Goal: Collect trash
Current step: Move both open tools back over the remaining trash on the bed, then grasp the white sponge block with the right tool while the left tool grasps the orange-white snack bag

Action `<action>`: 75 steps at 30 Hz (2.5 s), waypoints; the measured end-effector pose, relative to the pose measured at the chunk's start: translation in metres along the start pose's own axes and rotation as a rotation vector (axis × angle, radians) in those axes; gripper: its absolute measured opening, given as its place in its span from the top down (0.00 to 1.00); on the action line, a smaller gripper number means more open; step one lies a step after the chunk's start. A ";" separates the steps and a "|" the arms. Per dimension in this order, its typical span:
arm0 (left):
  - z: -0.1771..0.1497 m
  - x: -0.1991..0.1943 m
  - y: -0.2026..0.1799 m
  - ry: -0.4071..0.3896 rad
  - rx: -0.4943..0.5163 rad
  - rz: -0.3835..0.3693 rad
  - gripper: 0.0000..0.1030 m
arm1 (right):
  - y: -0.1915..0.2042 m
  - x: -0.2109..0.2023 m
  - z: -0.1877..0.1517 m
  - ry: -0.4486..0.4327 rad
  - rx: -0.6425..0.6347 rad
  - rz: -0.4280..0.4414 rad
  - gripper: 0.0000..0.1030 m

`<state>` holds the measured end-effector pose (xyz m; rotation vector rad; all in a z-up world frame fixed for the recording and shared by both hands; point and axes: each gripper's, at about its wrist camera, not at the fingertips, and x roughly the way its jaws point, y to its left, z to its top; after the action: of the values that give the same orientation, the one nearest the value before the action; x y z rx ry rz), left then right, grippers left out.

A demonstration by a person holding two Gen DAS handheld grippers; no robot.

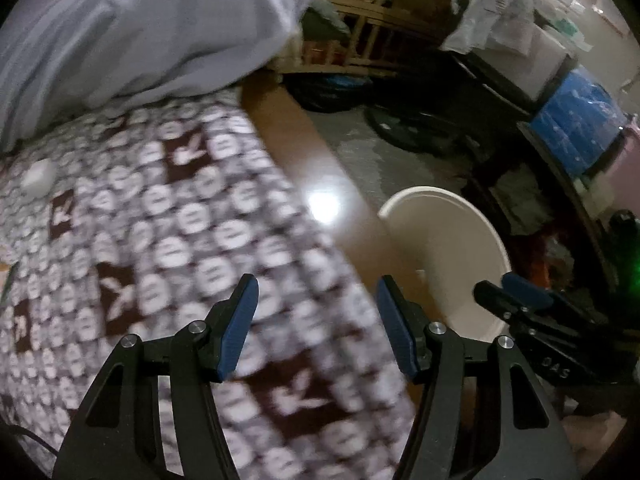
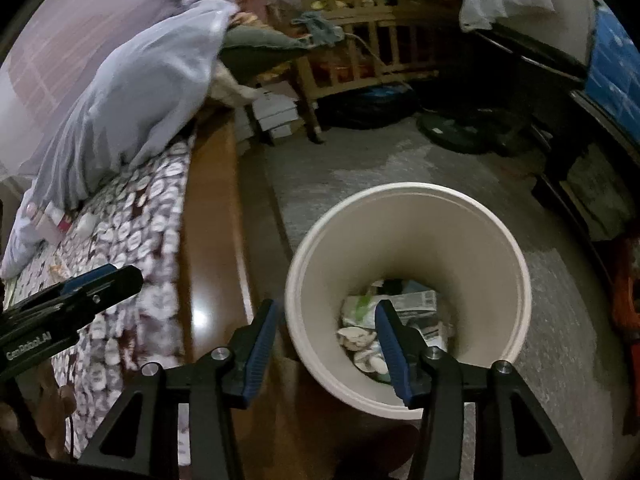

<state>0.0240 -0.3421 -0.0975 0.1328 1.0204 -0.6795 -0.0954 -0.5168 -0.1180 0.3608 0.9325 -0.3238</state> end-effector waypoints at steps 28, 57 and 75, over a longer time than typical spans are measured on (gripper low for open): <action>-0.055 -0.076 0.262 -0.006 -0.338 0.304 0.42 | 0.233 0.055 -0.007 0.115 -0.373 0.234 0.40; -0.008 -0.024 0.414 0.086 -0.180 0.027 0.38 | 0.457 0.231 0.107 0.094 -0.772 0.334 0.33; -0.025 -0.065 0.356 -0.011 -0.249 0.174 0.89 | 0.405 0.151 0.060 0.031 -0.644 0.414 0.62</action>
<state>0.1900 -0.0217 -0.1300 -0.0004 1.0605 -0.3910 0.2023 -0.1982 -0.1449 -0.0410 0.9155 0.3623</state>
